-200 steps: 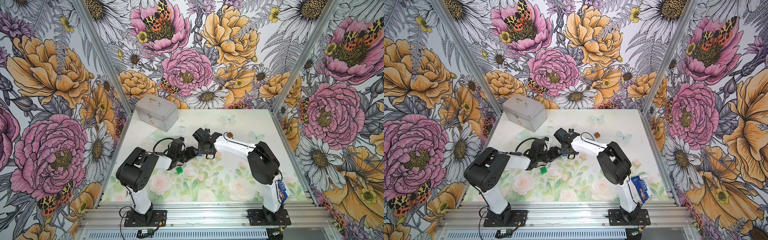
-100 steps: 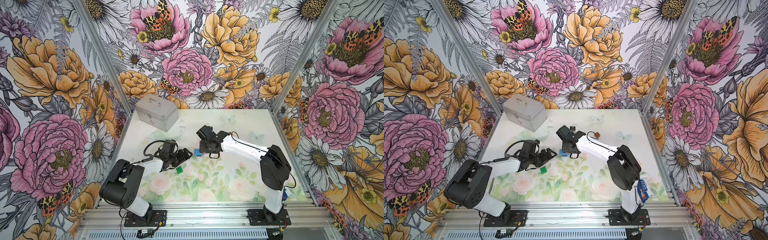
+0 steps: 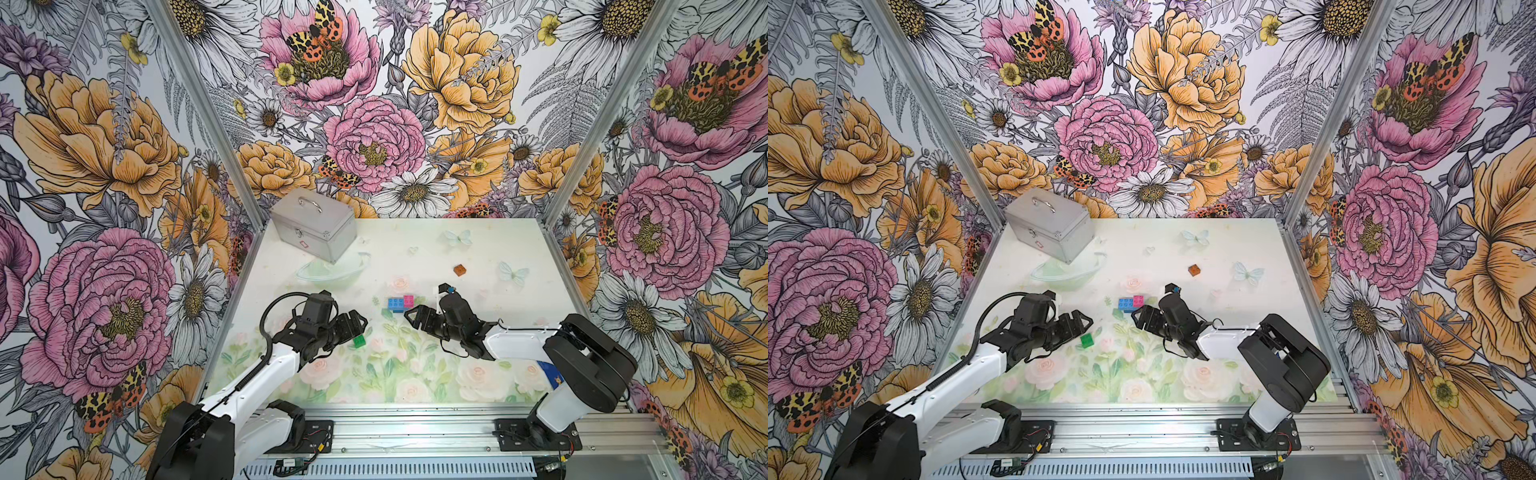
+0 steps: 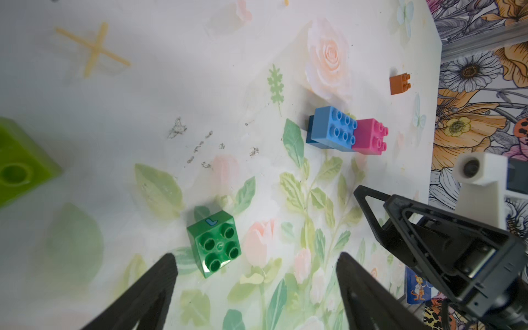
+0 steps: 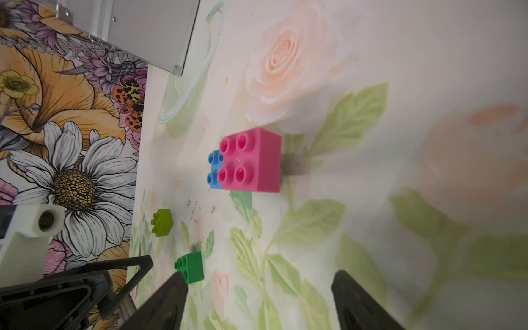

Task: Assemble the letter v with lego
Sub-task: Adjust the lego brick at the center of the board.

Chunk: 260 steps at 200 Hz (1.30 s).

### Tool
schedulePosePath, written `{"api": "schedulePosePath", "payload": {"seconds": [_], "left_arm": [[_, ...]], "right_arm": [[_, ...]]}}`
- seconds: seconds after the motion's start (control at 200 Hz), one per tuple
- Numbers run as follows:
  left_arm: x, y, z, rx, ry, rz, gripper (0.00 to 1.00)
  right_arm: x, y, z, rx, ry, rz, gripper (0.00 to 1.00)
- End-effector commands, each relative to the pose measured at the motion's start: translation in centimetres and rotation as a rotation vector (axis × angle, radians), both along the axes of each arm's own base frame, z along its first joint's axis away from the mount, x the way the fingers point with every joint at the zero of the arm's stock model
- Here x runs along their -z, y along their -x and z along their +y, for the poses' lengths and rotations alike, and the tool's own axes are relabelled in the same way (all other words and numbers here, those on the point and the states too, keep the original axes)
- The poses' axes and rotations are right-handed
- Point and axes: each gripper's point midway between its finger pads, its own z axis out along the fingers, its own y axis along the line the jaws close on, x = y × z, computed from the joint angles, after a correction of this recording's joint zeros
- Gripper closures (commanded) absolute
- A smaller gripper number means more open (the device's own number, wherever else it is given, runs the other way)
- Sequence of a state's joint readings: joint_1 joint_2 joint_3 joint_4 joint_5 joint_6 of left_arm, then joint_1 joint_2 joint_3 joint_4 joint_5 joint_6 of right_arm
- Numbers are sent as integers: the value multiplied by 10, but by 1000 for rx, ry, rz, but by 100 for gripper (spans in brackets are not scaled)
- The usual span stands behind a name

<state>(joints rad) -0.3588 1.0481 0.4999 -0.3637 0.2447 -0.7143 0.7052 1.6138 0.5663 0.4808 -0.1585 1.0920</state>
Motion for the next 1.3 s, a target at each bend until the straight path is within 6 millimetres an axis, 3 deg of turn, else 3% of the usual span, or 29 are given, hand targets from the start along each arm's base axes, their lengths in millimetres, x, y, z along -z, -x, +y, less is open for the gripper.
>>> {"api": "schedulePosePath", "payload": {"seconds": [0.0, 0.125, 0.19, 0.36, 0.555, 0.7, 0.835, 1.136, 1.296], "left_arm": [[6, 8, 7, -8, -38, 19, 11], [8, 8, 8, -10, -47, 24, 10], [9, 8, 8, -13, -54, 24, 10], [9, 6, 7, -7, -58, 27, 10], [13, 6, 7, 3, -74, 34, 10], [15, 8, 8, 5, -79, 38, 10], [14, 7, 8, 3, -84, 35, 10], [14, 9, 4, 18, -79, 38, 10], [16, 10, 4, 18, -84, 40, 10]], "right_arm": [[-60, -28, 14, 85, -293, -178, 13], [-52, -36, 12, 151, -403, -175, 10], [-38, -43, 12, 193, -421, -143, 10], [-23, -52, -1, 292, -382, -122, 15], [-5, -59, 10, 296, -390, -57, 29], [13, -59, 7, 334, -381, -5, 26], [13, -61, 14, 326, -395, 4, 35], [13, -68, 28, 302, -412, 7, 35], [17, -69, 29, 307, -413, 18, 41]]}}
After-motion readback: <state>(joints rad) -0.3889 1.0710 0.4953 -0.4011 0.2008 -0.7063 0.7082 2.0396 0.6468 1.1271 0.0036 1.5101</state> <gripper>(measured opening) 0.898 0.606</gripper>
